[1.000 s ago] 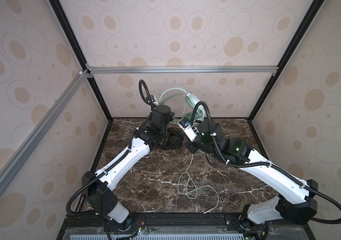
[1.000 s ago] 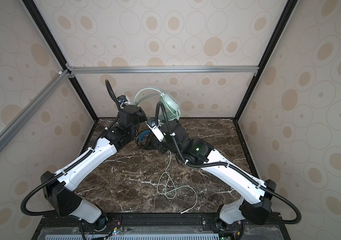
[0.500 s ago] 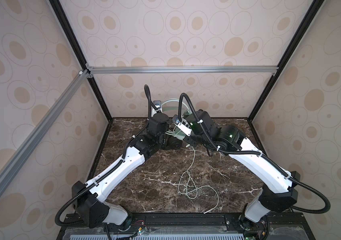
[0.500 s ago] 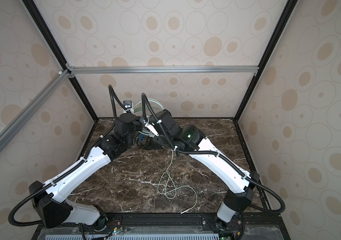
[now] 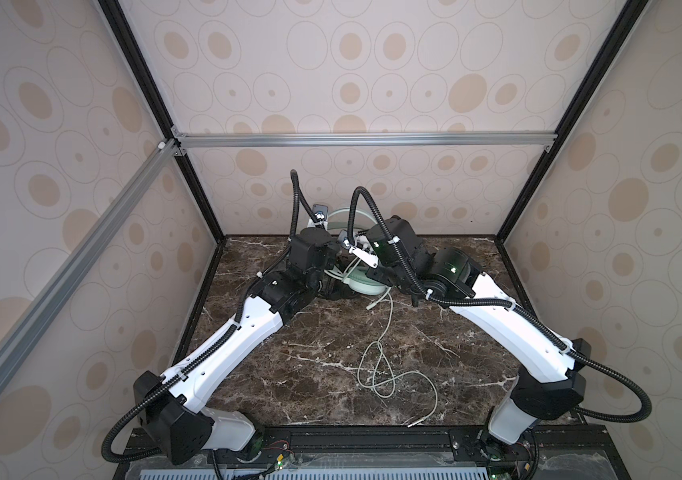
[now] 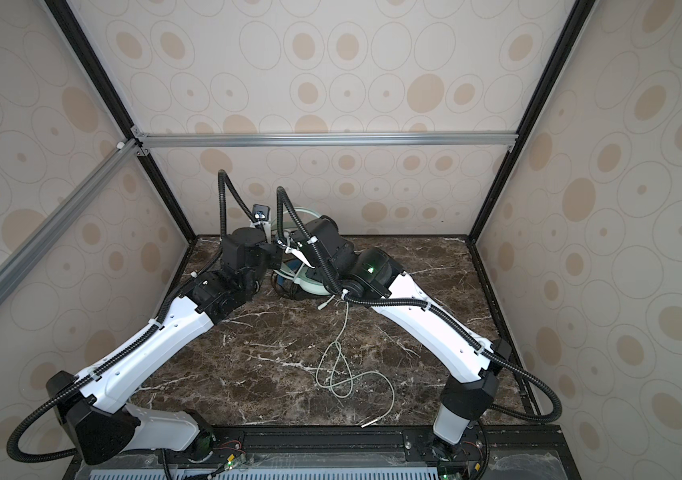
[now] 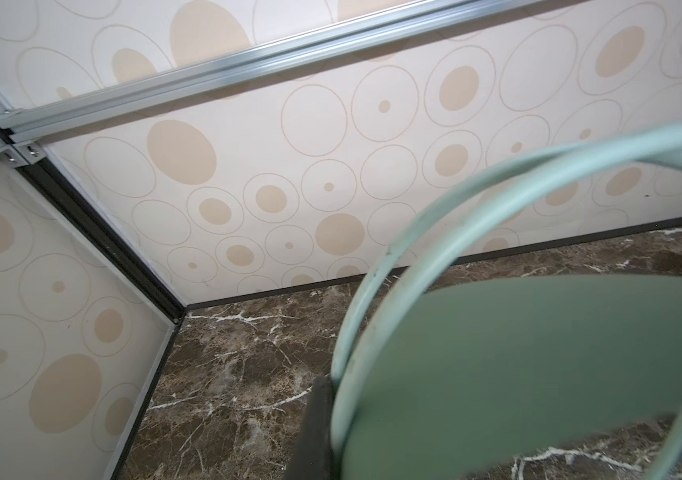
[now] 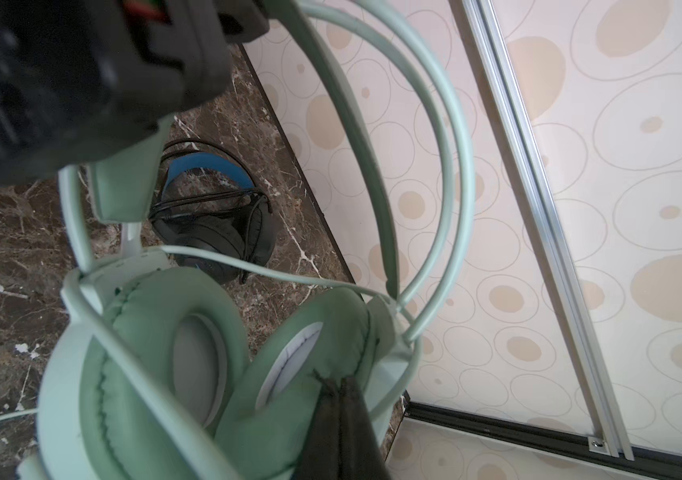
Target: Wrap the headphones
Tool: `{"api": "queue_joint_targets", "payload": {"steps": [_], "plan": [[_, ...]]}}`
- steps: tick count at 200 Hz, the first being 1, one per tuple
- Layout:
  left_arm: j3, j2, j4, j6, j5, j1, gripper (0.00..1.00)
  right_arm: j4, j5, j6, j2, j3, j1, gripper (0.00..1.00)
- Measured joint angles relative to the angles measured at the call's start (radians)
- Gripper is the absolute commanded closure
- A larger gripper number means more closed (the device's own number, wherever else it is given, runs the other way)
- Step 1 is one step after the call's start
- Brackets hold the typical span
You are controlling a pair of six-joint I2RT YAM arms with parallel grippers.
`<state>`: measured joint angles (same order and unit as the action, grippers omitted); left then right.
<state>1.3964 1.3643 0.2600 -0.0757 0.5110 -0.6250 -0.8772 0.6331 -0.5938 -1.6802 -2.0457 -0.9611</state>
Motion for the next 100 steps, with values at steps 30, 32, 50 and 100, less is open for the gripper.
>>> {"api": "queue_joint_targets", "payload": {"steps": [30,32,50,100], "plan": [[0.000,-0.009,0.061,-0.014,-0.087,0.038,1.00,0.091,0.046,-0.091,0.017,0.085,0.000,0.94],[0.000,-0.009,0.065,-0.015,-0.093,0.041,1.00,0.101,0.050,-0.103,0.022,0.096,0.000,0.94],[0.000,-0.010,0.096,-0.025,-0.128,0.058,1.00,0.186,0.075,-0.185,0.066,0.190,0.000,0.92],[0.001,-0.010,0.182,-0.030,-0.179,0.084,1.00,0.344,0.105,-0.310,0.176,0.281,0.007,0.89]]}}
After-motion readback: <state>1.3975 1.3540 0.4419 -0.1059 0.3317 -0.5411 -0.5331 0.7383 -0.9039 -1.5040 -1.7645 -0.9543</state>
